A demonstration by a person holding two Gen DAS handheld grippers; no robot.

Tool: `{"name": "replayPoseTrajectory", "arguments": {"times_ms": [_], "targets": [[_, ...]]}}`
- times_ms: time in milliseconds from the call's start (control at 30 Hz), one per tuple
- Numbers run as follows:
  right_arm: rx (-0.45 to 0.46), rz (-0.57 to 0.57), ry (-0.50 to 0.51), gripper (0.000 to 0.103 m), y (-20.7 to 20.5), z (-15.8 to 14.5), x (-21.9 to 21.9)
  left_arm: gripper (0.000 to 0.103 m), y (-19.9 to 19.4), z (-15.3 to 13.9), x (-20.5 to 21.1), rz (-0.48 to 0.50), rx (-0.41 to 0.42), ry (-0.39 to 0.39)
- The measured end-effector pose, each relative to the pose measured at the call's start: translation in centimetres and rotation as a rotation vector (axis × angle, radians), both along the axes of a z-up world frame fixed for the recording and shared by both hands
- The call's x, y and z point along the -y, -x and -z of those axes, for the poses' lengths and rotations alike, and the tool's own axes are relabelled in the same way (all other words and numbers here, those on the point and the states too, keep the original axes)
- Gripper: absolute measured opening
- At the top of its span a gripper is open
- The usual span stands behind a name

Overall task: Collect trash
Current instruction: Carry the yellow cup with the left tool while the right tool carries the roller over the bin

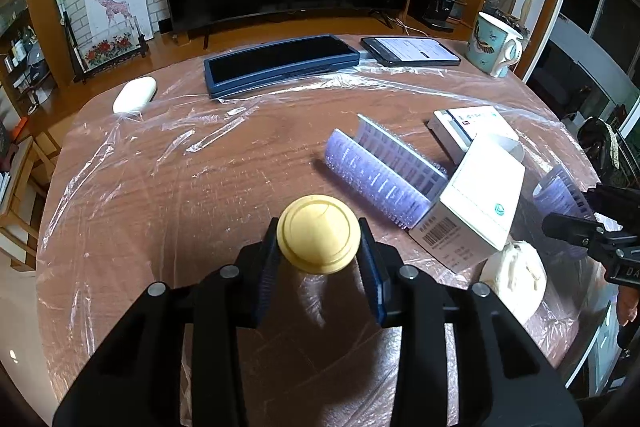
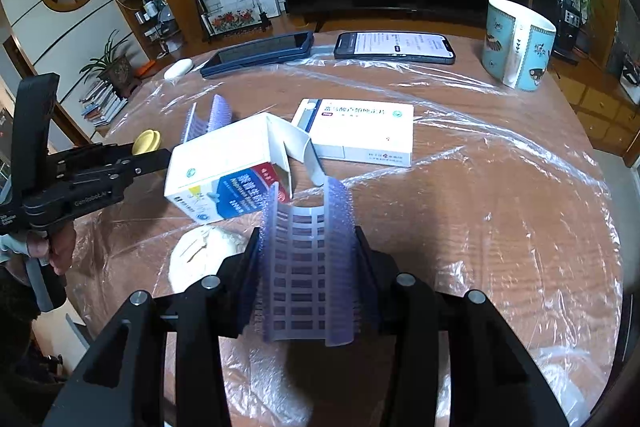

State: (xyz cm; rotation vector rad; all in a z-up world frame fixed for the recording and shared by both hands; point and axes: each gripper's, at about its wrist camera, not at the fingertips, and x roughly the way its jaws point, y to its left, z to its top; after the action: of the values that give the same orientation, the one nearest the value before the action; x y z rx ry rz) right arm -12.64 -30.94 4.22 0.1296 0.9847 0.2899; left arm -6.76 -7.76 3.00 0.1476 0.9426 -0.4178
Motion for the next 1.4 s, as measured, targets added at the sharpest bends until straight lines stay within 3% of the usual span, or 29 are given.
{"name": "replayPoseTrajectory", "arguments": {"times_ms": [600, 1000, 1400], "targets": [[0.02, -0.017, -0.063, 0.043, 3.0, -1.3, 0.5, 0.038, 3.9, -2.4, -0.4, -0.022, 0.036, 0.049], [0.052, -0.006, 0.005, 0.042, 5.6, -2.6, -0.9, 0.038, 7.1, -3.2, -0.1, -0.032, 0.038, 0.066], [0.071, -0.044, 0.003, 0.042, 8.8, -3.5, -1.6, 0.038, 11.5, -4.0, 0.8, 0.007, 0.056, 0.073]]}}
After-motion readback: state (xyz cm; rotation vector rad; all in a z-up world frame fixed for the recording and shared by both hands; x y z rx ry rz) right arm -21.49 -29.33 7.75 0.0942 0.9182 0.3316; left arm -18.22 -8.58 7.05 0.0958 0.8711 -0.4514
